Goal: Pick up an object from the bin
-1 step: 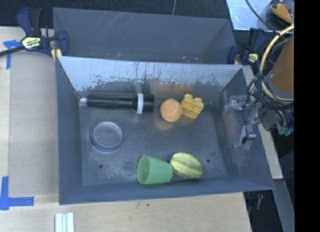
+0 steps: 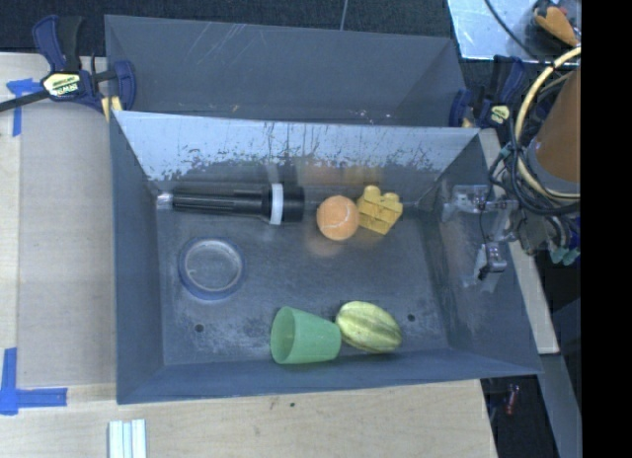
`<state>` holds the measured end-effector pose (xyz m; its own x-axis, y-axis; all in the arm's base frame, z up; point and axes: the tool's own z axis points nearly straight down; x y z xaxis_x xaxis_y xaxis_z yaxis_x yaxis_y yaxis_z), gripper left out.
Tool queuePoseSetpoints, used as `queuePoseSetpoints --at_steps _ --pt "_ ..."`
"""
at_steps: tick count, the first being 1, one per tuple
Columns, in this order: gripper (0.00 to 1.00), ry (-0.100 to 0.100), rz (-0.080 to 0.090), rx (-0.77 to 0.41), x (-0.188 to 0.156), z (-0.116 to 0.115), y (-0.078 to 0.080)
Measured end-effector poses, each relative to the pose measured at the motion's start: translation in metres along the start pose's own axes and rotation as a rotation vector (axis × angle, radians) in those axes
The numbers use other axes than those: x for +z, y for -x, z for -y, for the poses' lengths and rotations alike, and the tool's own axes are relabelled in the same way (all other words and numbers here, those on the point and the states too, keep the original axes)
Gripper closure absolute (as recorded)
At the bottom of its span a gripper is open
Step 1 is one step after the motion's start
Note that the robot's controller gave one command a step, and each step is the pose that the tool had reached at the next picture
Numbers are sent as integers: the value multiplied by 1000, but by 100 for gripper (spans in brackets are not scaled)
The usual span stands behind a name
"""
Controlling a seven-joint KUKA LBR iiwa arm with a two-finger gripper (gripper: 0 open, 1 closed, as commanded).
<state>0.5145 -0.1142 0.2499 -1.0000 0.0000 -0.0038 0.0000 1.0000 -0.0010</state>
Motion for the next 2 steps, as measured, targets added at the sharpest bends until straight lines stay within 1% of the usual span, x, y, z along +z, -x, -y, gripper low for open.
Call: queuePoseSetpoints --at_steps 1,2 --pt "0 2 -4 93 92 -73 -15" --pt "0 -4 11 37 90 -77 -7"
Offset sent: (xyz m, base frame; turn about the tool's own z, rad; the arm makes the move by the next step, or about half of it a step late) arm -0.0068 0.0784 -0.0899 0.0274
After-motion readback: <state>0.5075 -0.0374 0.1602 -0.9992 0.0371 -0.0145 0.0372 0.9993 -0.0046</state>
